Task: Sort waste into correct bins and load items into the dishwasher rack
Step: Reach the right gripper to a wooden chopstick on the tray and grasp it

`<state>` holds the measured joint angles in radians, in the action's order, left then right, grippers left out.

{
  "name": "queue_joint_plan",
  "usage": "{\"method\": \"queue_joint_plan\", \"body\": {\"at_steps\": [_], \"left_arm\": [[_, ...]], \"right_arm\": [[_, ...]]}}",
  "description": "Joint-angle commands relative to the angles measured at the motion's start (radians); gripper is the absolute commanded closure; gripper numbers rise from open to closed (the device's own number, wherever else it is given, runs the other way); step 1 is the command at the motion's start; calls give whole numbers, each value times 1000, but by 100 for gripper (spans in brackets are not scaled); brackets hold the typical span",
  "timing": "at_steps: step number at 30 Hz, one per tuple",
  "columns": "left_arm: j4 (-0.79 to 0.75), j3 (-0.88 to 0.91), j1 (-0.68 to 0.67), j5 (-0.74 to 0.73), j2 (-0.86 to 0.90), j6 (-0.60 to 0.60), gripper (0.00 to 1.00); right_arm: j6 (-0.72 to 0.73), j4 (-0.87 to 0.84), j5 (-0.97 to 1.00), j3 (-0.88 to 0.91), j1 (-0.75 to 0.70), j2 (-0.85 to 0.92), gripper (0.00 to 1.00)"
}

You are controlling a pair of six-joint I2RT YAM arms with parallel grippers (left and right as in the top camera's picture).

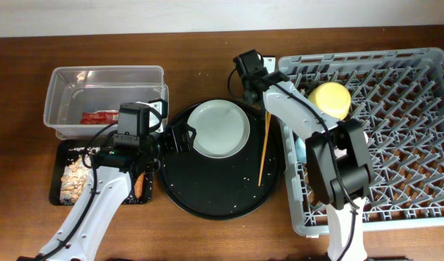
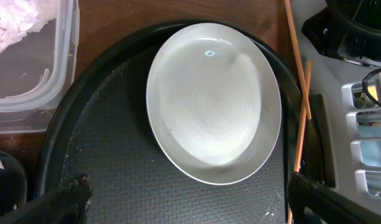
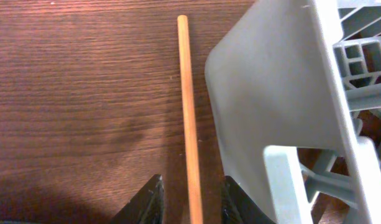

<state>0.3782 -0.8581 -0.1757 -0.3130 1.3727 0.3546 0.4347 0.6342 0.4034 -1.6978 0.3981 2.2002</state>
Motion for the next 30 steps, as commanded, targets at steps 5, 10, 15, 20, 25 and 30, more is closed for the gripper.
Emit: {"method": "queue_joint_plan", "body": {"at_steps": [5,10,15,20,25,30], "left_arm": [[-2,3,0,7,5,-12,1],[-2,3,0,7,5,-12,1],[-2,3,0,7,5,-12,1],[-2,3,0,7,5,-12,1],[-2,3,0,7,5,-12,1],[-2,3,0,7,5,-12,1]], "right_arm": [[12,-3,23,13,-13,23,70],[12,-3,16,13,-12,81,69],[12,14,11,13,-12,97,72],[-19,13,-6,12,-12,96,75],[-38,22,-6,-35,-12,95,84],[-38,40,-7,-61,-12,95,93]]}}
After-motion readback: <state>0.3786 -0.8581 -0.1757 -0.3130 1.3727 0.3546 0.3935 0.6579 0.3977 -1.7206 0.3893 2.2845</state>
